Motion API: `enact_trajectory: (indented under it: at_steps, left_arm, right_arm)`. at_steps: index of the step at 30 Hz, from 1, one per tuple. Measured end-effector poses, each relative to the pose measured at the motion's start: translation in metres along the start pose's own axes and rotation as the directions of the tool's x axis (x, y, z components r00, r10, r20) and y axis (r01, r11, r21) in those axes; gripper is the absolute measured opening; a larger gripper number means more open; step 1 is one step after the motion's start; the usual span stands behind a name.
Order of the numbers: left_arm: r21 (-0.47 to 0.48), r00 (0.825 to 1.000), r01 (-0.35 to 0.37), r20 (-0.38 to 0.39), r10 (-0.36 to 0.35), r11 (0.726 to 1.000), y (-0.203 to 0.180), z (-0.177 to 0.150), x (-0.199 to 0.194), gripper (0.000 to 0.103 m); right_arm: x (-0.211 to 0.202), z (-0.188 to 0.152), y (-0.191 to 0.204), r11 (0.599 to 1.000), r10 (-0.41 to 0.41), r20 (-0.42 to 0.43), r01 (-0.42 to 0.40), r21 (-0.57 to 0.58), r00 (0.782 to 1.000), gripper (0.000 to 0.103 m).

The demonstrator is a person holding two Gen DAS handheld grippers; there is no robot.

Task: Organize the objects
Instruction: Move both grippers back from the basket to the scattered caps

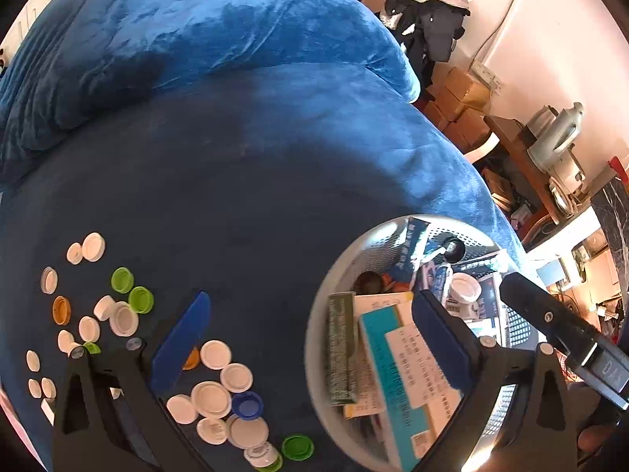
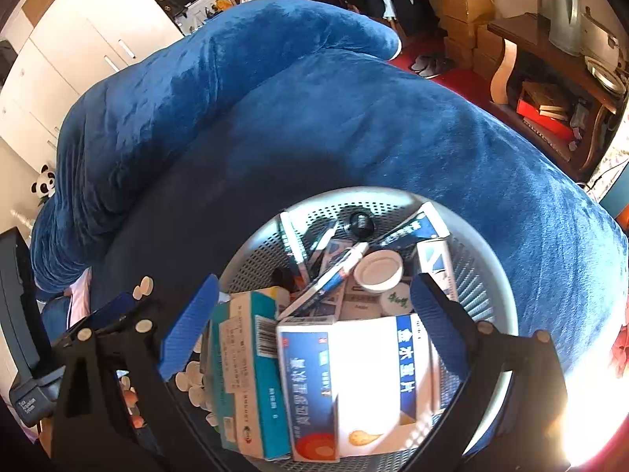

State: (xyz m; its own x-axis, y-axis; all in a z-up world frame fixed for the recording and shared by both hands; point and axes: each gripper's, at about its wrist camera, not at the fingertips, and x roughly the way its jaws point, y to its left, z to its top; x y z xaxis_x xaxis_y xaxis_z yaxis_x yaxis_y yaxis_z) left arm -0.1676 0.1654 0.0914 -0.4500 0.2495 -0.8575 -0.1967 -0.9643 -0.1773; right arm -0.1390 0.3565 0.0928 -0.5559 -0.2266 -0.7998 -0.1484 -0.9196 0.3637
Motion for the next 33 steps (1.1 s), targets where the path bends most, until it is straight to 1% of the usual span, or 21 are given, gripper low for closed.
enact_trajectory:
  at_steps: [7,20,33]
  left_arm:
    - [-0.028,1.000,-0.012,0.013,0.012,1.000,0.026,-0.005,-0.012,0.102]
    - [-0.108,0.998,-0.049,0.019,0.051,0.993,0.088,-0.022,-0.028,0.102]
    - [-0.148,0.997,-0.075,0.016,0.078,0.986,0.119,-0.034,-0.034,0.102]
  right_arm:
    - [0.003,-0.009,0.026,0.999,0.006,-0.012,-0.006,-0.043,1.000,0.099]
    - [0.011,-0.022,0.065,0.992,0.002,-0.029,-0.005,-0.123,1.000,0.099]
    - [0.019,-0.033,0.093,0.986,0.006,-0.046,-0.013,-0.165,0.999,0.099]
